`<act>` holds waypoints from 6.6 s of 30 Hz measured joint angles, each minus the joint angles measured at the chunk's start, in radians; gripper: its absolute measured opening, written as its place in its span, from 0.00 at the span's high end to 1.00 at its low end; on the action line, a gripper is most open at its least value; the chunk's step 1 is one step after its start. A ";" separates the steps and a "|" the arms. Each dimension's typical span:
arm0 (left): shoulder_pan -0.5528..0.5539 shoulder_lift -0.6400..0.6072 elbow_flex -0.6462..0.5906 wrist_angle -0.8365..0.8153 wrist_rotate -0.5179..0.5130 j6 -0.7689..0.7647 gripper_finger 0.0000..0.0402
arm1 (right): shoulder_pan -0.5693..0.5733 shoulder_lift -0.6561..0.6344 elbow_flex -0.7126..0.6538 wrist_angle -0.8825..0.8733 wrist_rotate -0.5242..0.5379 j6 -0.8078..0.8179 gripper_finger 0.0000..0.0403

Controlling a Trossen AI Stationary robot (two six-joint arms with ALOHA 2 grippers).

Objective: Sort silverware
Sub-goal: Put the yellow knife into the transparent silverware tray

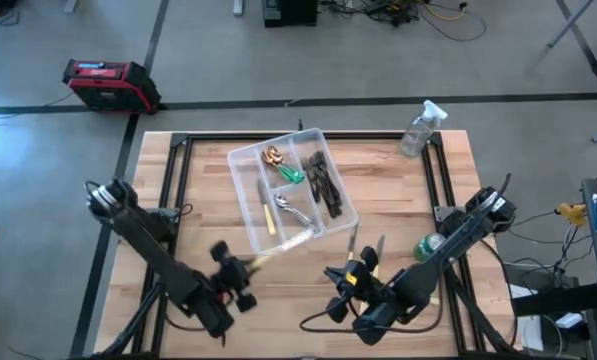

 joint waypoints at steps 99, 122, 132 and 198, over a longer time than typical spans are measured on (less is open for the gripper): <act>0.271 -0.506 -0.312 0.481 0.209 0.825 0.70 | 0.109 0.215 -0.102 -0.347 -0.732 0.784 0.57; 0.271 -0.507 -0.311 0.479 0.218 0.810 0.70 | 0.332 0.173 -0.198 -0.442 -0.499 0.947 0.55; 0.266 -0.507 -0.311 0.481 0.219 0.779 0.70 | 0.287 0.171 -0.290 -0.163 -0.429 0.797 0.61; 0.259 -0.501 -0.311 0.438 0.218 0.803 0.70 | 0.261 0.424 0.083 -0.605 -0.517 1.015 0.94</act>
